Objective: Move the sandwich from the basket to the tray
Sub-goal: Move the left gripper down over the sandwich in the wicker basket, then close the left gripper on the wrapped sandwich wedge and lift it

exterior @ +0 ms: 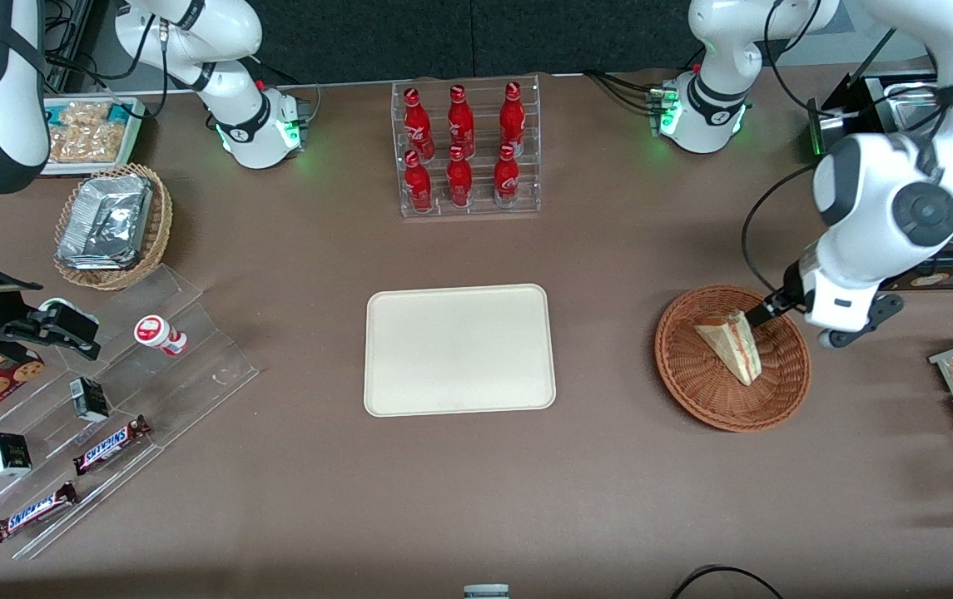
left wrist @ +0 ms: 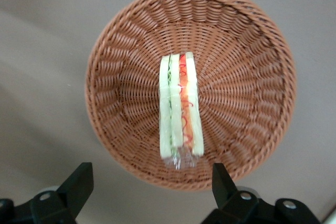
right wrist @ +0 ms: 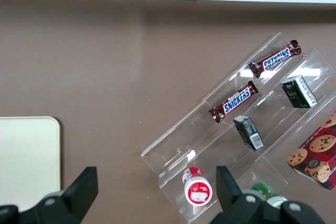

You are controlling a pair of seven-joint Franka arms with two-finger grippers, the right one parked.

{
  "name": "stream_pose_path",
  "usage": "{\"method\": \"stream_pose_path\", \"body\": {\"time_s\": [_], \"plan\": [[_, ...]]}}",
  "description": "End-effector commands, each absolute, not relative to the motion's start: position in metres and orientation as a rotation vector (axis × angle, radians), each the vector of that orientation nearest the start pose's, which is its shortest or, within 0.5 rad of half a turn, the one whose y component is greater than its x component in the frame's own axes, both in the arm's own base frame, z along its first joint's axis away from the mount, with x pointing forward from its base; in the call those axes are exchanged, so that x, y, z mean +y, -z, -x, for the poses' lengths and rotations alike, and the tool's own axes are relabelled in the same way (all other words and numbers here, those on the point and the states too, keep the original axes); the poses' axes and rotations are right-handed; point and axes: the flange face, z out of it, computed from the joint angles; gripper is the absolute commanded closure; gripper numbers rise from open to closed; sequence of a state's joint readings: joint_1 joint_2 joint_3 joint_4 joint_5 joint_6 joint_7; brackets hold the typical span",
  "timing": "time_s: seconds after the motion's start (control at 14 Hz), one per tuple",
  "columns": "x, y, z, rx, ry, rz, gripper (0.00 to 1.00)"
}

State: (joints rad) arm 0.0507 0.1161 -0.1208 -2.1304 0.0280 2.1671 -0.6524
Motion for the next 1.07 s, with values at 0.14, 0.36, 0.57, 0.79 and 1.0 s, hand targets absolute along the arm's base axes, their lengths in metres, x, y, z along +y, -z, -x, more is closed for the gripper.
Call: {"method": "stream_pose_path", "body": {"time_s": [0.14, 0.36, 0.57, 0.79, 1.0], "plan": [[-0.041, -0.294, -0.565, -1.033, -0.077, 2.945, 0.00], [-0.045, -0.262, -0.569, -1.054, -0.061, 2.954, 0.01], [-0.045, -0.230, -0.556, -1.060, -0.017, 2.974, 0.01], [-0.045, -0.222, -0.554, -1.057, -0.011, 2.979, 0.66], [-0.045, -0.230, -0.556, -1.035, 0.000, 2.987, 1.00]]}}
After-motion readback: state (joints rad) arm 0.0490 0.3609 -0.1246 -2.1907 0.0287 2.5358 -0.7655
